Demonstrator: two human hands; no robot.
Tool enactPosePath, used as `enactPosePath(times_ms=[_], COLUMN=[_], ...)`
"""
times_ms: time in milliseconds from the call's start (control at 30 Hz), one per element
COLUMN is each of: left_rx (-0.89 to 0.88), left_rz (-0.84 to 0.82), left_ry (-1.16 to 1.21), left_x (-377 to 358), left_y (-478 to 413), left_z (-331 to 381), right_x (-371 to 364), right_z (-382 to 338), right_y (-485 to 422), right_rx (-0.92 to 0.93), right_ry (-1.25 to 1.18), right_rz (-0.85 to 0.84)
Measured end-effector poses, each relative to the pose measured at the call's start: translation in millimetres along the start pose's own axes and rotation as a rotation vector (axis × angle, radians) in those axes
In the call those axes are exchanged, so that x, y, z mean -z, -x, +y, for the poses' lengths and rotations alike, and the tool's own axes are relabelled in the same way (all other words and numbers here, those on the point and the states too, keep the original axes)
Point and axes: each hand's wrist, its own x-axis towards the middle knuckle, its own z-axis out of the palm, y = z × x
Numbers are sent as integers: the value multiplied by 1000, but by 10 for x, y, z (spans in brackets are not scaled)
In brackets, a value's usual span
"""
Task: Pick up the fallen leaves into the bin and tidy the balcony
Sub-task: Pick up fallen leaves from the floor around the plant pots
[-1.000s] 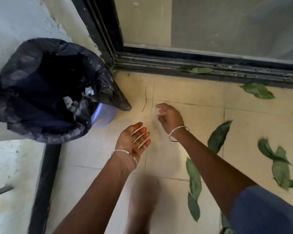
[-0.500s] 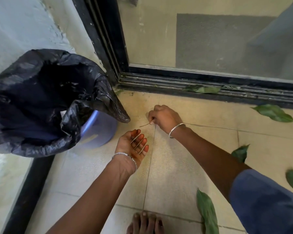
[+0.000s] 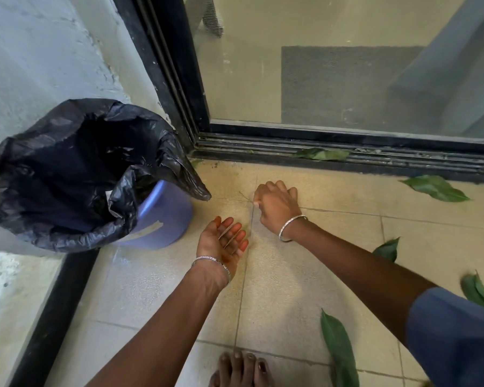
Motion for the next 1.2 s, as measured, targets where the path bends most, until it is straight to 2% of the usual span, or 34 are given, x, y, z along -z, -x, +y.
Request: enactPosePath(times_ms=[67, 200, 333, 433, 500, 567, 667, 733, 800, 867, 1033, 1133, 1200], left_rx=[-22, -37, -31, -56, -67, -68, -56, -42, -29, -21, 6, -3, -34], left_rz=[-86, -232, -142, -98, -90, -111, -173, -191, -192, -191, -198, -207, -220], left_ry=[-10, -111, -99, -87, -112, -130, -160, -176, -162, -146, -122, -131, -143], left_x=[-81, -384, -641, -729, -759, -768, -733, -681, -629, -579, -491, -535, -608], left_y=[32, 76, 49, 18, -5, -18, 4, 17, 32, 48, 48, 39, 33], left_z=[-27, -65, -96, -125, -116, -98, -72, -64, -54, -47, -104, -165, -206], right_x=[131, 296, 386, 505, 559, 608, 691, 667, 589, 498, 538, 696, 750], right_z=[-36, -184, -69, 229, 514, 824, 1187, 1368, 1499, 1536, 1299, 945, 675], right_y=[53, 273, 384, 340, 275, 196, 16, -143, -249, -277, -115, 124, 354], right_rx=[-95, -124, -202, -302, -333, -307, -323, -334, -329, -326, -460, -297, -223], right_ry=[-240, -379, -544, -647, -596, -388, -119, -69, -63, -90, -280, -360, -456], right_rz=[4, -80, -32, 134, 286, 361, 280, 206, 115, 101, 432, 536, 513])
